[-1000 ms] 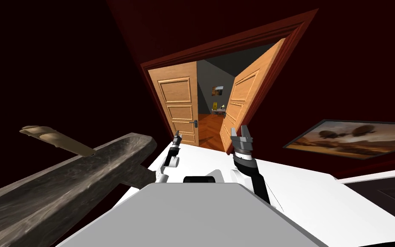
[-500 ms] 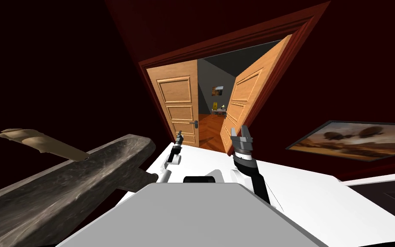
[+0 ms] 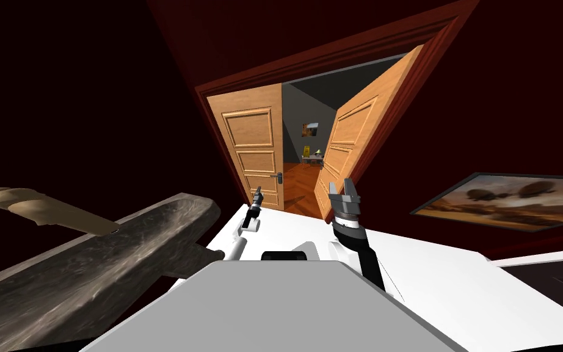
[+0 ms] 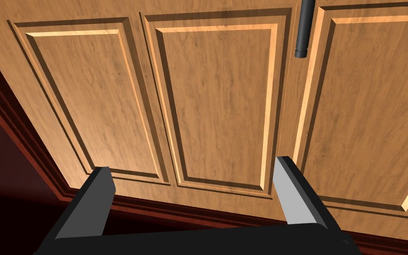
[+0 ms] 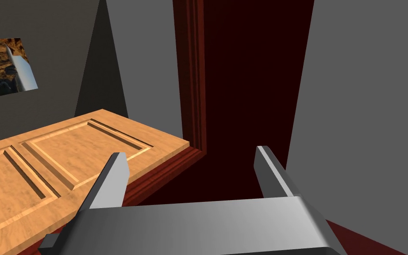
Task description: Push the door open
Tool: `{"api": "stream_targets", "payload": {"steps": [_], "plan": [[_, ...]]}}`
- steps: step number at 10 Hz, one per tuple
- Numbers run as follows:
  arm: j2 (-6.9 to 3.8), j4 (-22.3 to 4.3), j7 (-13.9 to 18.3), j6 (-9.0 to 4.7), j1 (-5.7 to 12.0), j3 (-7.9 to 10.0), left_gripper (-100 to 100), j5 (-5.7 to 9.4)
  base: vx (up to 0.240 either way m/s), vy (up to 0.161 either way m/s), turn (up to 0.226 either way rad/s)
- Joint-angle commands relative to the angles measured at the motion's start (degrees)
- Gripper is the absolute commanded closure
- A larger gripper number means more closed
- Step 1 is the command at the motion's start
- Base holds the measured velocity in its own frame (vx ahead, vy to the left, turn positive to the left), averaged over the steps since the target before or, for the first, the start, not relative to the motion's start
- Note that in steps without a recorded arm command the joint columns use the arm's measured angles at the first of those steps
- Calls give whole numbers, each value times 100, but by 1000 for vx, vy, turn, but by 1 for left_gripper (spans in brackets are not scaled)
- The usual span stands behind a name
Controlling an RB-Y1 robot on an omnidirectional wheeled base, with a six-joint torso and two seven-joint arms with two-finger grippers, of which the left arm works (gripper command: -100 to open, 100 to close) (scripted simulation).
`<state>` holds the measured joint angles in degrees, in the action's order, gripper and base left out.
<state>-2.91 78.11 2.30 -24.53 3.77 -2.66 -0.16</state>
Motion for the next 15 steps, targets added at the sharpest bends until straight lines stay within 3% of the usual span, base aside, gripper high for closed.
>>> {"api": "stream_targets", "payload": {"steps": [1, 4, 5, 10, 11, 13, 14, 15], "plan": [[7, -174, -10, -10, 65, -3, -100, 2, 59, 27, -7], [48, -761, -49, -28, 490, 10, -100, 23, 88, 21, -10], [48, -861, -49, -28, 490, 10, -100, 23, 61, 27, -5], [148, -1876, -108, -55, 1145, 30, -100, 55, 86, 30, -11], [148, -1921, -108, -55, 1145, 30, -100, 55, 66, 20, -5], [196, -2284, -130, -65, 1386, 38, -100, 66, 63, 23, -7], [196, -2311, -130, -65, 1386, 38, -100, 66, 56, 22, -6], [221, -2493, -140, -70, 1499, 41, -100, 72, 52, 13, -4]]}}
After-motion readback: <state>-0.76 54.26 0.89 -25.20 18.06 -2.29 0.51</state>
